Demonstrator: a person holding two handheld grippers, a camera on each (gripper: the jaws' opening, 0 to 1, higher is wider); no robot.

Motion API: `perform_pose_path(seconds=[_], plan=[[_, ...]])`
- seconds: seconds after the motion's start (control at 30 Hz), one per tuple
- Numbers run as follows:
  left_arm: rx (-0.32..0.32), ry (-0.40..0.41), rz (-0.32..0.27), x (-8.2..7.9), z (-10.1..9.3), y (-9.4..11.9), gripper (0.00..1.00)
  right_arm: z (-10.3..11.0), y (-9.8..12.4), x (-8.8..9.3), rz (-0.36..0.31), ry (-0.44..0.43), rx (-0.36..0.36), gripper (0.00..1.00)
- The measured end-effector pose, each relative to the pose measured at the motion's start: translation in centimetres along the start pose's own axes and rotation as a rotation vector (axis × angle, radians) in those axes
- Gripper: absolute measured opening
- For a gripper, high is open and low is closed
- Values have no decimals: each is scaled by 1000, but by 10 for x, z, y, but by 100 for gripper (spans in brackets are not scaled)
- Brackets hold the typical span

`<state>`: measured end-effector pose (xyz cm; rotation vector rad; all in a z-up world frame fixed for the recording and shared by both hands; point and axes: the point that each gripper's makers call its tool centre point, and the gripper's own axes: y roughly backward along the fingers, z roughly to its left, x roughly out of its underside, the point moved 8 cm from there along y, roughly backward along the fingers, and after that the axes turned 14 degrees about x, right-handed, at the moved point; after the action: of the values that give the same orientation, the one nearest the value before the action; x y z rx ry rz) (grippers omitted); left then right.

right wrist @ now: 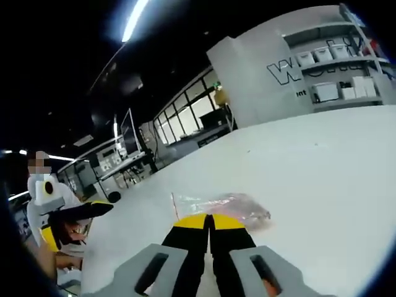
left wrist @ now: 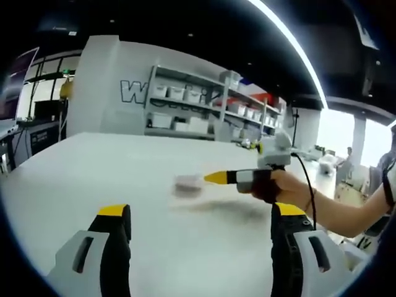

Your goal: Open the resealable bag by pulling the two sides of the seal apart until the entire bag opening is separated and visibly accessible.

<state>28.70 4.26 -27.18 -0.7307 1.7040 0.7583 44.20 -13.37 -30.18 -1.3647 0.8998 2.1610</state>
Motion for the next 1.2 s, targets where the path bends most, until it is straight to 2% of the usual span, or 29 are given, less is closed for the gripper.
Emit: perform_pose_path(seconds=[0.37, 1.2], plan=[[7, -6, 12, -2, -4, -6, 94, 5, 5, 2, -2, -21, -17, 0], [-8, 14, 3, 2, -1, -1, 91, 11, 14, 4, -7, -53, -37, 0]])
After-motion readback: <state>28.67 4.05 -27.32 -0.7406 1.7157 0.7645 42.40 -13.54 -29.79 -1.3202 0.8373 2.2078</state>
